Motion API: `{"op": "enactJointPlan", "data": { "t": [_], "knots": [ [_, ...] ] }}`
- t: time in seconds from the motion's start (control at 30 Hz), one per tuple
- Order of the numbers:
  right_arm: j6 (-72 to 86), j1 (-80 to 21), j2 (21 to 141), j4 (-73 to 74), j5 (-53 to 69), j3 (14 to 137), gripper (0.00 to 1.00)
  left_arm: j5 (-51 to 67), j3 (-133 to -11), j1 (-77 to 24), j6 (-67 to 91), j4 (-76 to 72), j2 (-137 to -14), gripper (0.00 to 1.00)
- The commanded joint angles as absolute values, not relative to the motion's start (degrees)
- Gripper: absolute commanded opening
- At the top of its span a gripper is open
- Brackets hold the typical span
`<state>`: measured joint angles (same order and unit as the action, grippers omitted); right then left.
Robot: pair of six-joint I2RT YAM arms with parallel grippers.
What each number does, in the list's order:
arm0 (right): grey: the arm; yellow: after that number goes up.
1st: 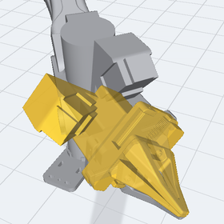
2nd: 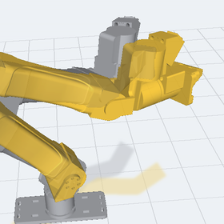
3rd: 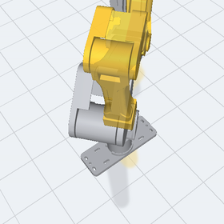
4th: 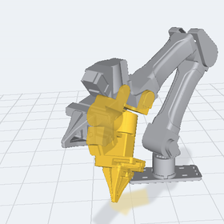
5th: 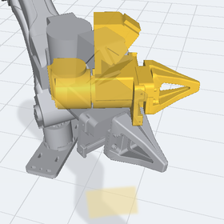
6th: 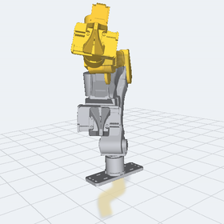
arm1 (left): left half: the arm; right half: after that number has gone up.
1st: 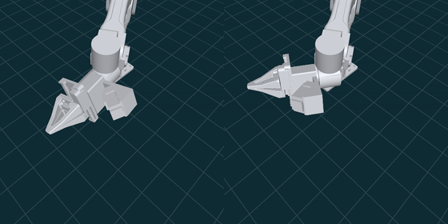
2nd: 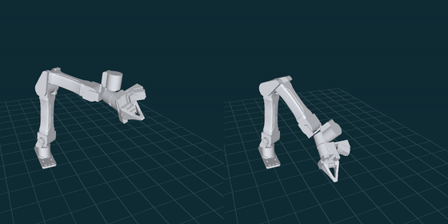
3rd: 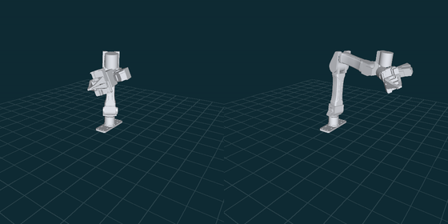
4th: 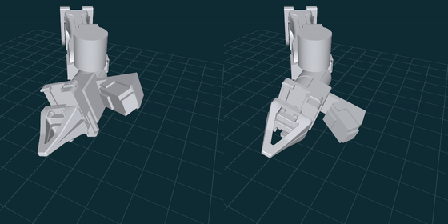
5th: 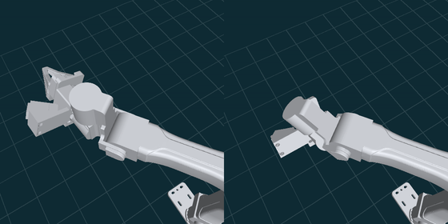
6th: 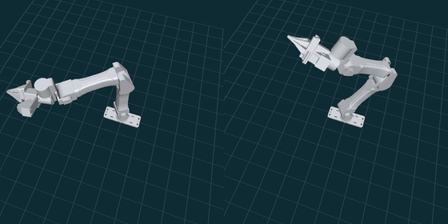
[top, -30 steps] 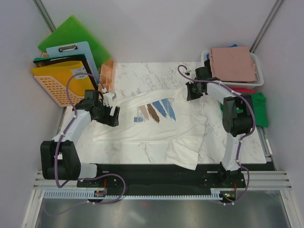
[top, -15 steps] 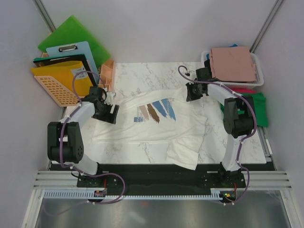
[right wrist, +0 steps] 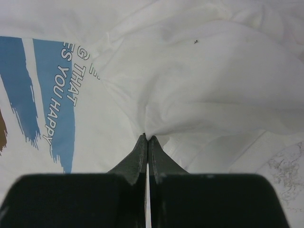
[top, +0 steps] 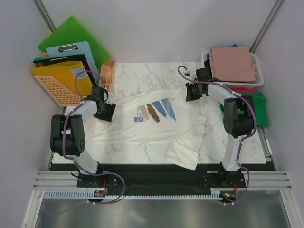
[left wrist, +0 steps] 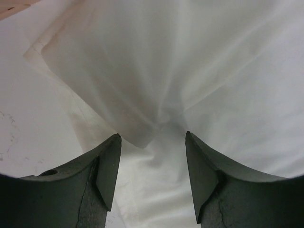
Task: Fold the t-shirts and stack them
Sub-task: Flatten the tshirt out, then fold the tshirt
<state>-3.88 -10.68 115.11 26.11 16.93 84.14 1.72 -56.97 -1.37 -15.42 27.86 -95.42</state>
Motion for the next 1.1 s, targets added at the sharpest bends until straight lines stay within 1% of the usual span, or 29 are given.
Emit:
{"op": "enactJointPlan", "data": {
  "t": [0.0, 0.23, 0.33, 0.37, 0.4, 0.47, 0.73, 1.07],
  "knots": [
    [-4.57, -10.81, 114.43, 24.43, 18.11, 83.94, 0.00, -1.22, -59.32, -1.58, -14.59, 23.91, -96.50, 0.63],
    [-4.75, -10.72, 114.87, 24.52, 17.93, 84.11, 0.00, -2.37, -60.21, -1.67, -15.29, 24.26, -94.05, 0.62],
    [-4.75, -10.81, 115.14, 24.43, 17.93, 84.20, 0.00, -2.29, -60.12, -1.93, -15.29, 24.43, -92.21, 0.56],
    [-4.75, -10.81, 115.22, 24.43, 17.93, 84.29, 0.00, -2.29, -60.12, -2.02, -15.29, 24.35, -92.11, 0.46],
    [-4.66, -10.81, 115.31, 24.52, 17.93, 84.37, 0.00, -2.37, -60.29, -2.02, -15.21, 24.26, -92.20, 0.41],
    [-4.48, -10.81, 115.23, 24.43, 18.28, 84.46, 0.00, -2.98, -60.82, -2.11, -14.94, 24.35, -93.33, 0.02],
    [-4.83, -10.81, 114.43, 24.52, 17.67, 83.85, 0.00, -3.07, -60.73, -2.20, -14.41, 24.26, -95.28, 0.02],
    [-4.92, -10.81, 114.43, 24.52, 17.93, 83.85, 0.00, -10.28, -58.98, -1.93, -20.12, 21.53, -92.02, 0.02]
  ]
}}
